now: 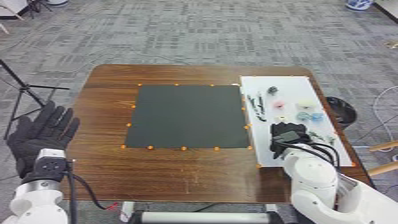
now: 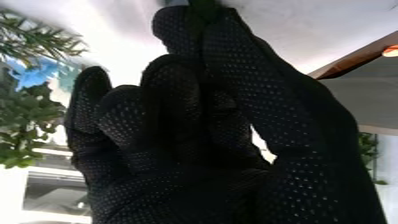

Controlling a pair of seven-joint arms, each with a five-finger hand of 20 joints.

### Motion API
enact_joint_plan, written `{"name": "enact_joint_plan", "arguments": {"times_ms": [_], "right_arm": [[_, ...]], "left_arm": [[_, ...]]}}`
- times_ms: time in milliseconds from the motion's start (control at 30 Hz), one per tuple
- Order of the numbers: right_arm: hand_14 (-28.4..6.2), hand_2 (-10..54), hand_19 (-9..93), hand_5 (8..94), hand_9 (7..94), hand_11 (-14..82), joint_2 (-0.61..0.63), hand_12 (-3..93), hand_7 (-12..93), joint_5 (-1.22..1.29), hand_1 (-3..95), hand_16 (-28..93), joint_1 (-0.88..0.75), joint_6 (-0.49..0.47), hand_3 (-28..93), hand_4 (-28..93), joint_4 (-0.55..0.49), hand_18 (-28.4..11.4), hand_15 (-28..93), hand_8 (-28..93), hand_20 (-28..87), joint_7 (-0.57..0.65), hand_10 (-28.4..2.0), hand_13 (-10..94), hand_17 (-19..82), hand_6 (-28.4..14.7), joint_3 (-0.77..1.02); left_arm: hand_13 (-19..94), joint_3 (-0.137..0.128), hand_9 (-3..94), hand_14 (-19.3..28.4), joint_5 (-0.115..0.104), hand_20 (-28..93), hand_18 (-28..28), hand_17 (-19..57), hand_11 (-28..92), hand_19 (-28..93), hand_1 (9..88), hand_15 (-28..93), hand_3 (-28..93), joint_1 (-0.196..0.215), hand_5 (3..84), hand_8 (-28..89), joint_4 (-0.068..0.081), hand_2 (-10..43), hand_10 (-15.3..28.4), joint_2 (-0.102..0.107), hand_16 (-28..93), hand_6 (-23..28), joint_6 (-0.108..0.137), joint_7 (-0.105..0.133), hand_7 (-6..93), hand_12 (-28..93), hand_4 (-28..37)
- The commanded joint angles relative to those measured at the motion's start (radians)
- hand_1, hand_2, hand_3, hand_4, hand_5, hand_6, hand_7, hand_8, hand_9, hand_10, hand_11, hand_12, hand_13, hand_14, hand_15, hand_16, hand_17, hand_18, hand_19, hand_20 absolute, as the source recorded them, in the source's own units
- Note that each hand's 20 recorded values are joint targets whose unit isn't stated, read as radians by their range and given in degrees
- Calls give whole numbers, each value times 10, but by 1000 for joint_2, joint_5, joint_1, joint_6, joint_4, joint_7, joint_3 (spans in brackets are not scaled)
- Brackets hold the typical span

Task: Arrange flowers

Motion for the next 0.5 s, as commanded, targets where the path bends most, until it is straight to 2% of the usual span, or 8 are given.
{"name": "enact_joint_plan", "arguments": {"times_ms": [33,100,233,333,433,500], "right_arm": [[-180,-84,754,723,717,442,8,645,352,14,499,455,-20,31,717,-78,-3,-284,717,288,457,26,-122,649,276,-43,-11],[-180,-72,757,710,713,440,14,642,377,14,486,449,-13,60,721,-49,-17,-284,715,294,454,31,-121,650,279,-48,-5],[-176,-48,767,671,707,451,4,630,462,-10,457,438,-1,177,737,-17,-27,-284,715,289,449,13,-121,653,285,-53,6],[-168,-34,776,659,704,460,-14,633,487,-6,447,436,32,259,745,-16,-35,-284,716,286,448,4,-120,660,297,-54,-4],[-162,-21,782,649,703,471,-37,633,508,56,436,436,85,317,750,-17,-39,-284,715,282,444,-31,-123,668,302,-55,-21],[-160,-16,785,638,702,476,-65,633,528,129,434,440,147,336,753,-26,-27,-284,714,280,440,-55,-124,668,303,-57,-46]], "left_arm": [[251,-6,352,164,-7,107,154,-66,224,387,224,312,785,12,451,-79,-1,133,171,-7,-52,106,-8,5,94,97,-283],[251,-6,352,163,-5,107,153,-66,223,387,224,312,786,10,451,-79,1,132,171,-7,-51,106,-9,2,94,98,-283],[251,-18,351,163,-11,108,153,-66,223,386,225,312,785,11,450,-78,8,133,171,-12,-50,105,-2,15,94,98,-283],[251,-34,352,163,-4,108,153,-66,222,386,224,312,786,20,450,-78,11,132,172,-19,-50,105,-3,16,96,98,-283],[251,-47,351,162,28,108,153,-66,222,386,225,311,785,31,449,-79,18,132,171,-25,-51,104,-15,4,94,98,-283],[250,-51,350,162,23,108,153,-66,220,386,225,310,784,38,447,-79,17,133,172,-23,-51,104,-15,7,93,98,-283]]}}
